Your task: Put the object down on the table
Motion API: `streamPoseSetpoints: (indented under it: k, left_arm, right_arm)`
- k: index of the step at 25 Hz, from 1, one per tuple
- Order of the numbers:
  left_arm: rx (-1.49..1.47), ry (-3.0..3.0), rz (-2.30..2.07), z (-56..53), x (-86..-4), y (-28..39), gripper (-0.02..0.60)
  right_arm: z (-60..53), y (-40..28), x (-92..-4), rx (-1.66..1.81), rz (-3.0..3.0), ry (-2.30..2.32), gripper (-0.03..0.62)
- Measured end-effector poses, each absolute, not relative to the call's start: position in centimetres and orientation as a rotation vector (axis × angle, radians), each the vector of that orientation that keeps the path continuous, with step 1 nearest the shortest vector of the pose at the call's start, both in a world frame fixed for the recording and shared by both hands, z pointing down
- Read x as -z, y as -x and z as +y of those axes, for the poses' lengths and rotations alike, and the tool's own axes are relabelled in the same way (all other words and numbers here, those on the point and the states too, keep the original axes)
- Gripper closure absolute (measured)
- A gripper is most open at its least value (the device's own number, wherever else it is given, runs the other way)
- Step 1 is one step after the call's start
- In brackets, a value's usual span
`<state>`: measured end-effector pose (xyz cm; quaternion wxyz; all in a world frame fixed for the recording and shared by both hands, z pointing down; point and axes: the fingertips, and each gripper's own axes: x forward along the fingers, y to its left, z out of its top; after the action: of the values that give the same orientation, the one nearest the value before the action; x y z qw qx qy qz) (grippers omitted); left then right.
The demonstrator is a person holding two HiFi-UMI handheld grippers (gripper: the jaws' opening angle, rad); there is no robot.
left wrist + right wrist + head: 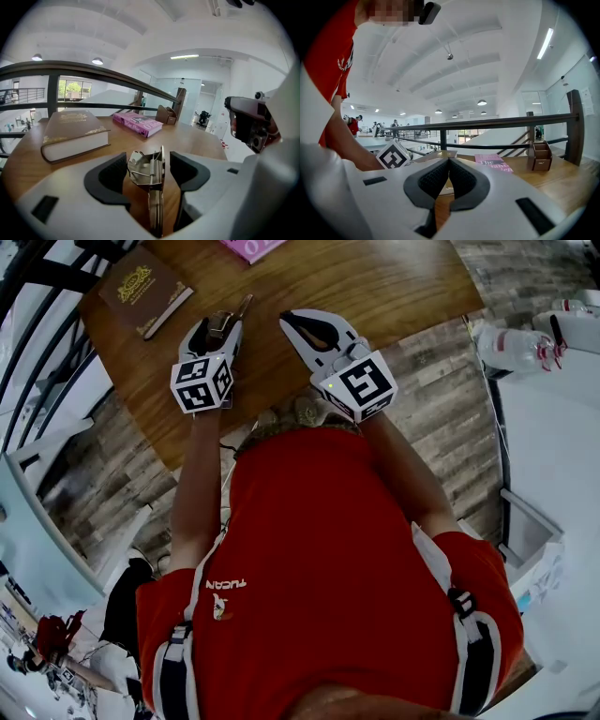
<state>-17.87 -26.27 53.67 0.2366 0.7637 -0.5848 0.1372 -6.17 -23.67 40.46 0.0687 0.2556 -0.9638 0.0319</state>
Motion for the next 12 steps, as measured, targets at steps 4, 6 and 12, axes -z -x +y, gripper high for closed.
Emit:
streamPoseSetpoints:
  k: [4, 6, 12]
  left_arm:
    - [-0.363, -2.069, -1.613, -26.4, -54.2, 19.0, 0.299]
    - [-0.367, -2.070, -1.606, -26.4, -54.4, 19.1, 0.301]
    - [-0.351, -2.085, -1.607, -26.6, -54.0, 19.8, 0.301]
  right_arm:
    - [-23.6, 6.2, -40.7, -0.100, -2.893, -0.778, 0.569]
    - [-23.5, 6.1, -40.7, -0.100, -2.888, -0.785, 0.569]
    - [-23.5, 6.1, -40.8, -0.108, -2.878, -0.797, 0.569]
